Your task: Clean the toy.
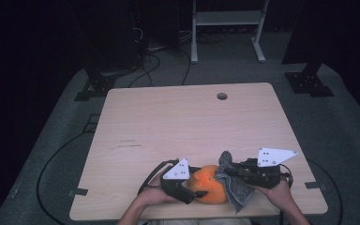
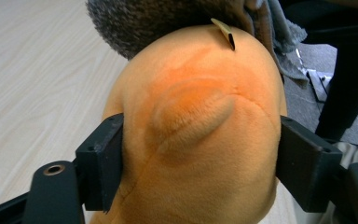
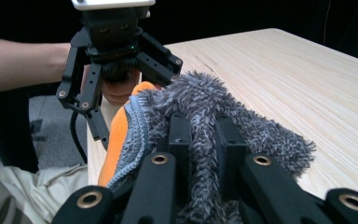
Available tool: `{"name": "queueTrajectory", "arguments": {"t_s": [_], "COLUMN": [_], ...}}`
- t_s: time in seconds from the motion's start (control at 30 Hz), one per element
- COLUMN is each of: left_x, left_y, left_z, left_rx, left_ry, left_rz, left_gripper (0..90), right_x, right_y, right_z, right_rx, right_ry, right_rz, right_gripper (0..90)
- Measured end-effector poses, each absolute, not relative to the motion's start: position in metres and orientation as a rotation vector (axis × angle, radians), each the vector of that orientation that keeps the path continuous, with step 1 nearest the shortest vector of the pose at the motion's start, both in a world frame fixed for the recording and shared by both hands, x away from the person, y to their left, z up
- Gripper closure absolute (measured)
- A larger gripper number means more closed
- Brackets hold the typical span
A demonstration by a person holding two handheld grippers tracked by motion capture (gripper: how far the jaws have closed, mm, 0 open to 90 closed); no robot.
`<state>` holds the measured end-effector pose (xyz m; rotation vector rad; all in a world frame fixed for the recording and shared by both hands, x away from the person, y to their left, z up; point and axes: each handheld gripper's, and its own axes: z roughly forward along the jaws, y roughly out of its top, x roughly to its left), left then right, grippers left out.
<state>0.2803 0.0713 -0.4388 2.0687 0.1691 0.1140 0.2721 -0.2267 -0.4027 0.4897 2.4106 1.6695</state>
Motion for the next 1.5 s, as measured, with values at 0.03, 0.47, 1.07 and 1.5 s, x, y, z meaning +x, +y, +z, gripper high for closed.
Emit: {"name": "queueTrajectory", "arguments": {"t_s": [0.03, 0.47, 1.07, 1.5], "left_x": [0.280, 0.278, 0.273, 0.299], "left_y": [0.071, 0.059, 0.055, 0.095], "left_z": [-0.438, -0.428, -0.427, -0.439], "left_rx": [2.060, 2.052, 2.104, 2.147], "left_ry": [0.172, 0.222, 0.166, 0.304], "left_rz": [0.121, 0.324, 0.364, 0.169], "left_gripper": [27.1, 34.0, 31.2, 31.6], "right_x": [0.273, 0.270, 0.272, 0.301], "right_y": [-0.227, -0.199, -0.183, -0.232], "right_z": [-0.404, -0.381, -0.380, -0.427], "right_rx": [0.497, 0.429, 0.351, 0.683], "right_ry": [2.413, 2.360, 2.439, 2.474], "right_rz": [1.669, 1.677, 1.596, 1.616], "right_gripper": [79.1, 79.5, 79.4, 79.3]}}
